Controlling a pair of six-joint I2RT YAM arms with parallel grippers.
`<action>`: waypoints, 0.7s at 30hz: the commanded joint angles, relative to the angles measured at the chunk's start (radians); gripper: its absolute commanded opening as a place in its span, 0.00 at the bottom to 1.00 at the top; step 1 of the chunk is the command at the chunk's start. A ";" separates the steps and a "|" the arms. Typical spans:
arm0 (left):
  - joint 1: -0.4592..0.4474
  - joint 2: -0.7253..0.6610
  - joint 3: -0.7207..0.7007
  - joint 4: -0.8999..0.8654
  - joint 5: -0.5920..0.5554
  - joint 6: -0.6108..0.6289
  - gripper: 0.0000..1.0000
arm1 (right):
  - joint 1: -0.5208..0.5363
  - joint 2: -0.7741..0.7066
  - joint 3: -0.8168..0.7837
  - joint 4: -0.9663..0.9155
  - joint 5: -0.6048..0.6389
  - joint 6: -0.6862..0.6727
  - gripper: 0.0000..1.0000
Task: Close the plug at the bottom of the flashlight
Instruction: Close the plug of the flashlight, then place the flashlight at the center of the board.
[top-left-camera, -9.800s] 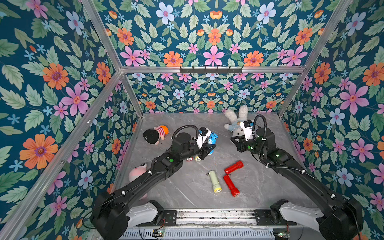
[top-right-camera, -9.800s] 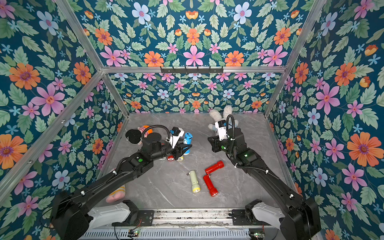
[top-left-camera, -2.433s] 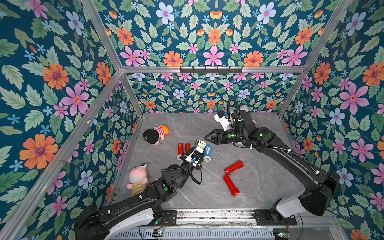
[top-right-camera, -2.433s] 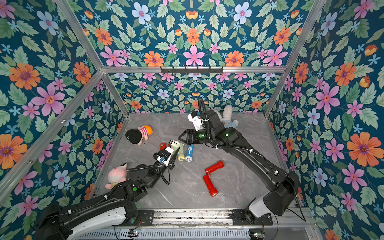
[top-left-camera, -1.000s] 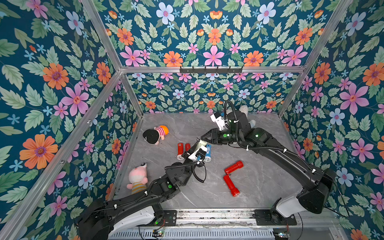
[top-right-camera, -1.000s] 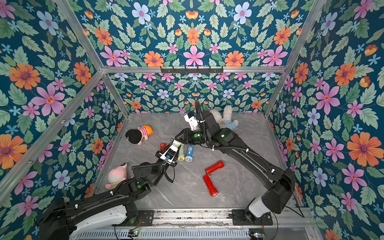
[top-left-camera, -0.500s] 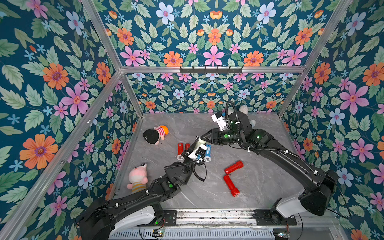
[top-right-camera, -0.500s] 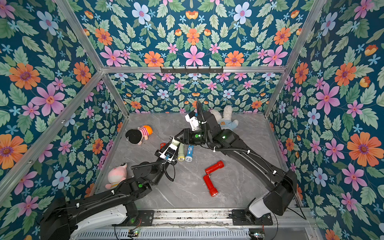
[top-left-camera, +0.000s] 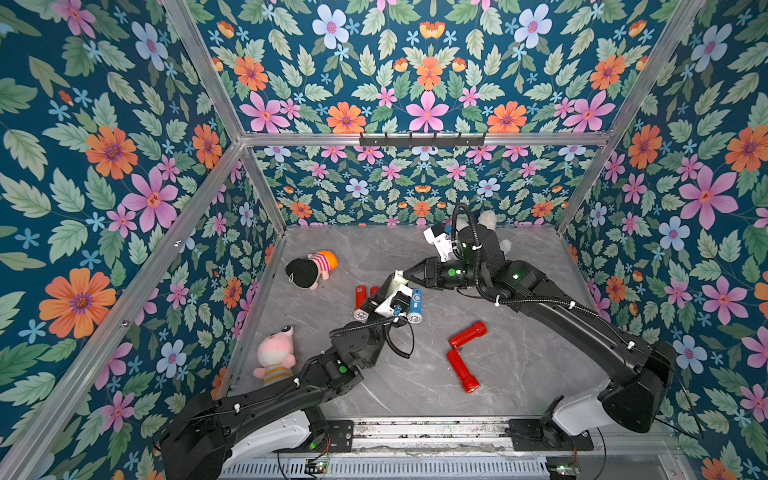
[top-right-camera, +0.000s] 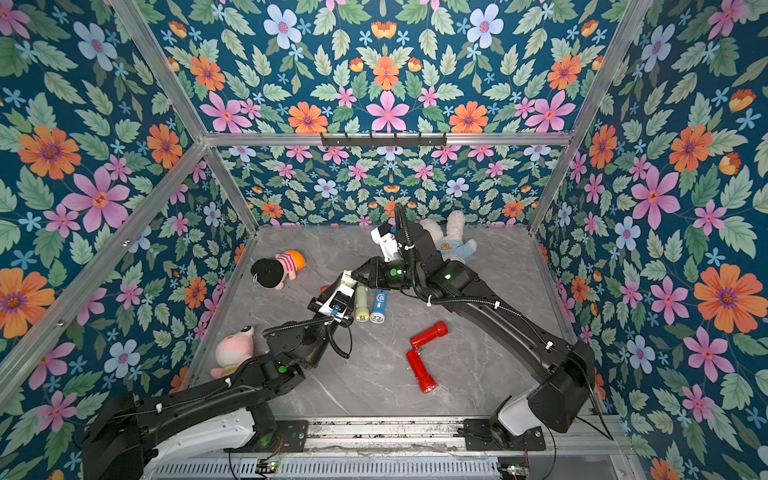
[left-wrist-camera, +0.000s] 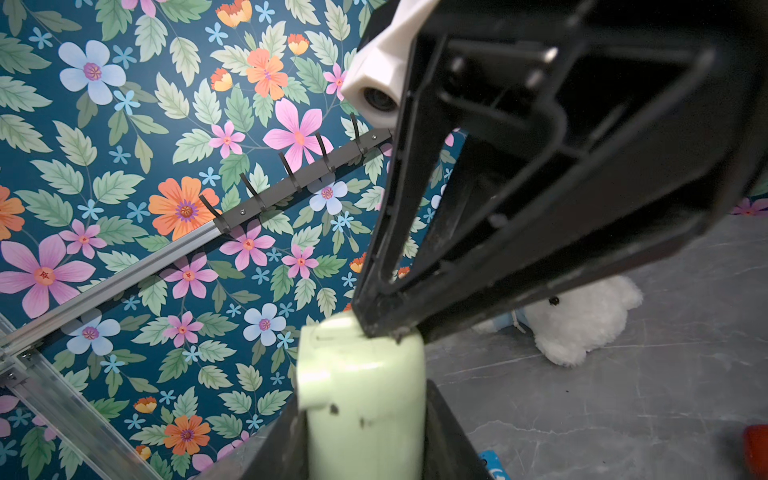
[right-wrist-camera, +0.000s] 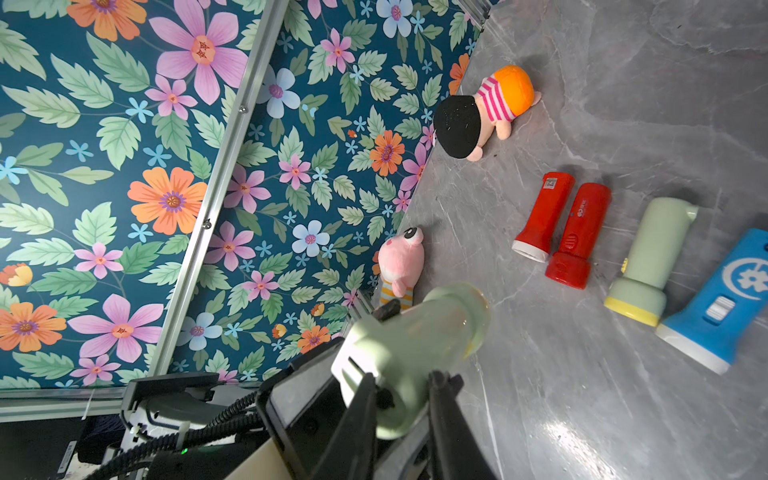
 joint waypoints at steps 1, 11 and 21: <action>0.000 -0.012 0.010 0.203 0.032 0.004 0.00 | 0.004 0.002 -0.012 -0.066 -0.029 0.016 0.16; 0.007 -0.037 0.003 0.197 0.037 -0.020 0.00 | 0.000 -0.023 -0.048 -0.060 -0.011 0.012 0.05; 0.008 -0.094 0.097 -0.198 -0.183 -0.205 0.00 | -0.081 -0.140 -0.207 -0.102 0.078 -0.036 0.13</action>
